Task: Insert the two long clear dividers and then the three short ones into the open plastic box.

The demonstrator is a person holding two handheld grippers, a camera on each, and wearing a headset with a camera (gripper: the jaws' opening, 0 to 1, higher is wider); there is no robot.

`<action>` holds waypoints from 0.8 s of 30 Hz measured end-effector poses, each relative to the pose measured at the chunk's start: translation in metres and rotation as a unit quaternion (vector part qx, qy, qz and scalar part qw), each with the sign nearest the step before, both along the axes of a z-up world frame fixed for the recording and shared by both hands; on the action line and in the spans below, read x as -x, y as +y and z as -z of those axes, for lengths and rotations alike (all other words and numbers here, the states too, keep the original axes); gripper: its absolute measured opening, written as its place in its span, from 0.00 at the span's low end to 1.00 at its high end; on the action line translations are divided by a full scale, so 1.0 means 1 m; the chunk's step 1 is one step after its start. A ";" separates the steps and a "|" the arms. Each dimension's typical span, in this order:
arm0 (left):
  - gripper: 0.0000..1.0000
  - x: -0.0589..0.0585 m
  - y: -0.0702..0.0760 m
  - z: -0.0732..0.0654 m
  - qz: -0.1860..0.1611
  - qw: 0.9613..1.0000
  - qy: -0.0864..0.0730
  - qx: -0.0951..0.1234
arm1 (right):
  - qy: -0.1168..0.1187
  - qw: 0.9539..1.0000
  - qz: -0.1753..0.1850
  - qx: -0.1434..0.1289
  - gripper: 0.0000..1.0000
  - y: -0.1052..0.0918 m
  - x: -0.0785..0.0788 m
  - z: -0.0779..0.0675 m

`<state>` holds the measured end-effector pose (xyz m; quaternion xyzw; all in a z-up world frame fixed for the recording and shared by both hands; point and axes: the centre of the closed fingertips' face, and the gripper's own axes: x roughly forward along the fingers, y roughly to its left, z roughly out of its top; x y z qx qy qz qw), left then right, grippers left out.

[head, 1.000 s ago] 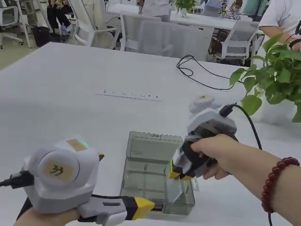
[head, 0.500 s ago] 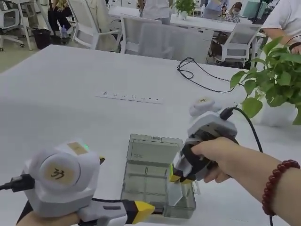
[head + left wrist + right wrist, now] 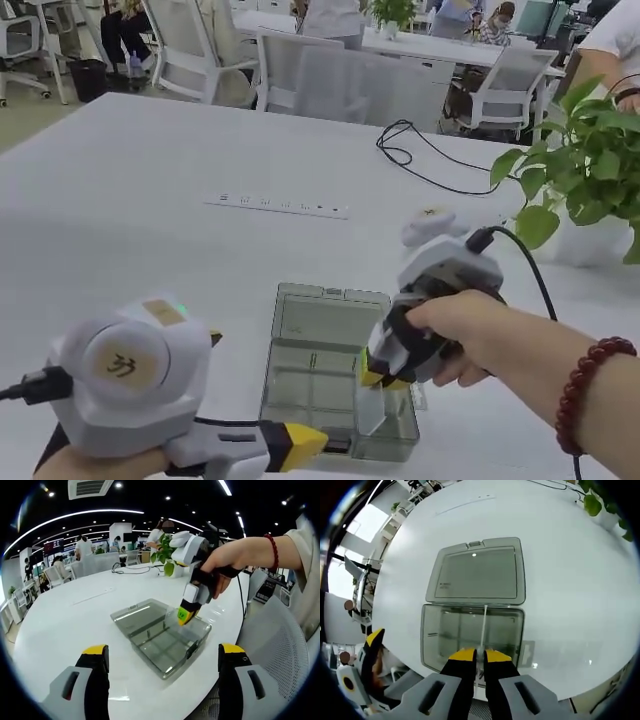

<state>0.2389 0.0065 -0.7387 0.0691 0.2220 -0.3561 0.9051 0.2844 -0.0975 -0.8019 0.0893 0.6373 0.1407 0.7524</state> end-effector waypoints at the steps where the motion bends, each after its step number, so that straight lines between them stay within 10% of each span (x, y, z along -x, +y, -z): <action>1: 0.92 0.001 0.000 0.000 0.000 1.000 0.000 0.000 | 0.000 1.000 0.000 0.000 0.07 0.000 0.000 0.000; 24: 0.91 0.003 -0.001 0.002 -0.010 1.000 0.001 0.005 | -0.008 1.000 -0.014 0.019 0.07 -0.001 0.007 0.003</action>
